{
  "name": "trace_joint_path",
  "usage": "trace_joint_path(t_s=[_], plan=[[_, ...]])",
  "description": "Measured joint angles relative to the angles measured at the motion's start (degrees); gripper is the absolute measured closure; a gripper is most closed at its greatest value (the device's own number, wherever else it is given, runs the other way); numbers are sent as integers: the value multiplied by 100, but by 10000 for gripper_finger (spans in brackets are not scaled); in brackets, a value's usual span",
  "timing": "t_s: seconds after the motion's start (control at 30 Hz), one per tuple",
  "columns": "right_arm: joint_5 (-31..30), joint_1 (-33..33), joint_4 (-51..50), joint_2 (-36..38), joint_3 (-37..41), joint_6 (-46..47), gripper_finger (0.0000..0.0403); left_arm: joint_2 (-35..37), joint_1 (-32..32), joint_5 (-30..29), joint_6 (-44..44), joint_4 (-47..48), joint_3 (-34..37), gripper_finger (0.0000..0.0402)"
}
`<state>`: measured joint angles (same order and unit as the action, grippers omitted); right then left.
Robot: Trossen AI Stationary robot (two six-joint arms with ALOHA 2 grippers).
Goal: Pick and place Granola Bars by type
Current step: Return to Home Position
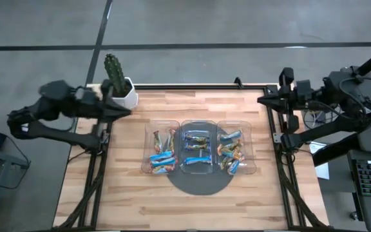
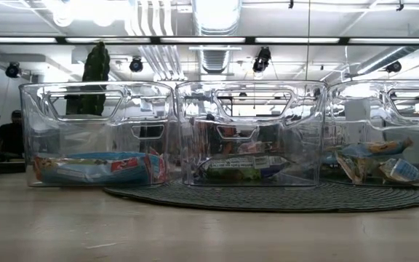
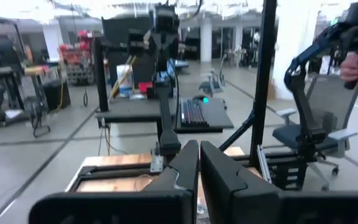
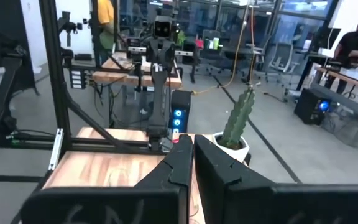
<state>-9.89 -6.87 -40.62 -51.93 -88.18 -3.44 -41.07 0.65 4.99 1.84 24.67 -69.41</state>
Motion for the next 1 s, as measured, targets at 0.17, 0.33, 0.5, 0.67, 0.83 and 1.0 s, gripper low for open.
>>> trace_joint_path(t_s=[0.17, 0.33, 0.5, 0.67, 0.83, 1.0], plan=[[-21, 0, 131, 2, 23, 168, 395, 752, 0, -24, -13, 32, 424, 402], [-293, -2, 258, -72, 196, 133, 395, 1270, 0, -126, -1, 102, 797, 402], [-313, 0, 749, 129, 680, -313, 395, 1289, -1, 2, -48, 168, 1091, 401], [-192, 0, 951, 698, 1314, -238, 395, 1221, -1, 2, 60, 62, 1156, 401], [-50, -2, 1145, 1427, 2049, 19, 395, 1115, -1, 2, 188, 80, 1249, 401], [-51, -2, 1299, 2003, 2838, -144, 395, 1188, 1, 7, -183, -105, 1673, 401]])
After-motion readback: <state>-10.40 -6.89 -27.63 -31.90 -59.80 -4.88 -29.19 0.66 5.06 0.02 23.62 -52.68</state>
